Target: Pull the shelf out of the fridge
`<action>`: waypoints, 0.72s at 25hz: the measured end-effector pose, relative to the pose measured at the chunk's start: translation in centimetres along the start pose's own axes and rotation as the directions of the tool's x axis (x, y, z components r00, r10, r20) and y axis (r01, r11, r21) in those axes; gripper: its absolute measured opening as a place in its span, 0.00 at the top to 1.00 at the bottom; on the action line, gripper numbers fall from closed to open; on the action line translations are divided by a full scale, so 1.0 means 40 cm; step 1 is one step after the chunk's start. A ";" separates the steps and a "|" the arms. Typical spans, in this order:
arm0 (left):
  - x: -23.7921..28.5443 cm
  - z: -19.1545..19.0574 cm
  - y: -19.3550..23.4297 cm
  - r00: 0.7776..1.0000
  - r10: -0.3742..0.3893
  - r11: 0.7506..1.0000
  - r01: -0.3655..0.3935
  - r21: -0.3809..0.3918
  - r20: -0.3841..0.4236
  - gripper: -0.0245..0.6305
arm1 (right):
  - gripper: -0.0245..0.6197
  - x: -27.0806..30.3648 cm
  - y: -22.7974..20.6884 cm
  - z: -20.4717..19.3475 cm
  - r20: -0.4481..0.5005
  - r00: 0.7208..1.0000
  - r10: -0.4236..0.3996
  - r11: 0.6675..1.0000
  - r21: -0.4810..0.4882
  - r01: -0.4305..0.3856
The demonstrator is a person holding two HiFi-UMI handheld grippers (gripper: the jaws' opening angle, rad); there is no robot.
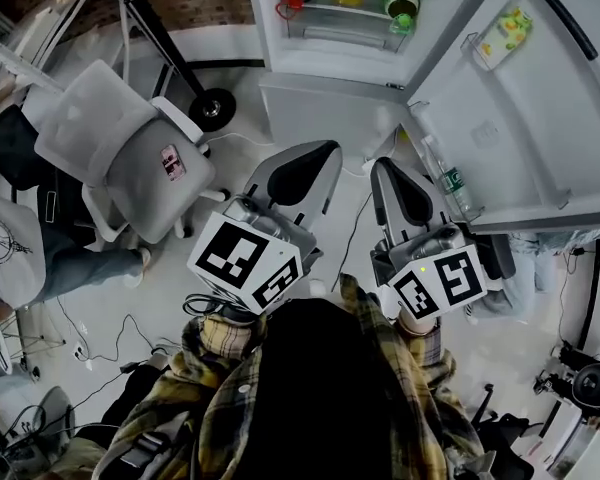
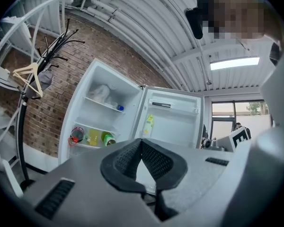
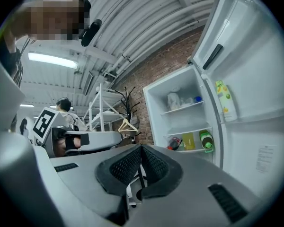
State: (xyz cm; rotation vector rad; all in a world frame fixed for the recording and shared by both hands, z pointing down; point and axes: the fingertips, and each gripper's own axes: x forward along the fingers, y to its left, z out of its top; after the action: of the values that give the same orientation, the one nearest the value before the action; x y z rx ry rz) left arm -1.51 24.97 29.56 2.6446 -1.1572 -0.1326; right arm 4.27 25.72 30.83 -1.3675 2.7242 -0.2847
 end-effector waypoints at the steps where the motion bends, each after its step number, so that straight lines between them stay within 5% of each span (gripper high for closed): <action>1: 0.014 0.009 0.022 1.000 -0.001 1.000 0.001 0.000 0.002 0.96 | 0.93 0.025 -0.008 0.004 0.001 1.000 0.000 1.000 0.001 0.000; 18: 0.153 0.086 0.298 1.000 -0.010 1.000 0.010 -0.011 0.005 0.96 | 0.93 0.300 -0.101 0.035 0.007 0.999 -0.040 0.999 0.017 0.039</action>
State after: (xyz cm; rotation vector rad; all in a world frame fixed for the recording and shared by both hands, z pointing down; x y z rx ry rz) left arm -6.44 12.06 29.49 2.6421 -1.1412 -0.1473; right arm 0.49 13.56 30.41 -1.4165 2.6852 -0.3042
